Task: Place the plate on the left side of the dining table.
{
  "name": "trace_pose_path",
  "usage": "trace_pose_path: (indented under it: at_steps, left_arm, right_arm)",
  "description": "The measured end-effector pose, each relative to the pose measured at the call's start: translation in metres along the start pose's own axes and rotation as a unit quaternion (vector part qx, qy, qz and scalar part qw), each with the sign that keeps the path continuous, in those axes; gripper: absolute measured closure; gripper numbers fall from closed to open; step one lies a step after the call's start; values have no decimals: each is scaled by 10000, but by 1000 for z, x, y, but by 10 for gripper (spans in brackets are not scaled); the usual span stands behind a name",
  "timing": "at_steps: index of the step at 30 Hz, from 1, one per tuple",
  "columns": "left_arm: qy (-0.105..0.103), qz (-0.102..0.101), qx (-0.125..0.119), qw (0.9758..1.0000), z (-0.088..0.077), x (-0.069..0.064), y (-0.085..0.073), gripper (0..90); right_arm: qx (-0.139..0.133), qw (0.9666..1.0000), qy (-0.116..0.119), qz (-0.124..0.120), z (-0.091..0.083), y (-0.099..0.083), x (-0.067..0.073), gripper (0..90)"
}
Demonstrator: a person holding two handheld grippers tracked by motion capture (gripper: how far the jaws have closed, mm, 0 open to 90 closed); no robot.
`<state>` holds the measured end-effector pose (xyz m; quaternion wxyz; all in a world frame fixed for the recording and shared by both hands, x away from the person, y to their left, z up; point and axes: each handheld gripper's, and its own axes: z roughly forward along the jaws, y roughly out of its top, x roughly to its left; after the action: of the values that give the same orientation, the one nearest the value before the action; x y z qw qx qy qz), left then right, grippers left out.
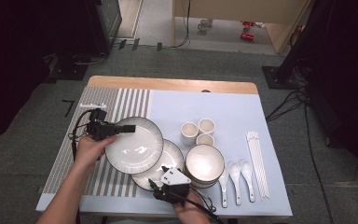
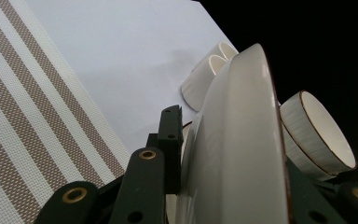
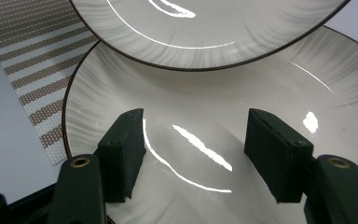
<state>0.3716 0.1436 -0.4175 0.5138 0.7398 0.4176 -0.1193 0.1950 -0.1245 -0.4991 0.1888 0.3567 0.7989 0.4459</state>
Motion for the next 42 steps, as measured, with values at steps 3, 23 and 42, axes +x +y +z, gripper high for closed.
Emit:
trace_pose_path:
  at_steps: [3,23,42]
  left_arm:
    - [-27,-64,6,10000,-1,1,5,748]
    - [175,7,45,9998,5,-1,33,778]
    - [159,-36,89,9998,-5,8,43,818]
  right_arm:
    - [-6,10000,-9,-10,0,0,0,371]
    - [0,10000,-19,11,0,0,0,366]
    - [0,10000,-38,21,0,0,0,358]
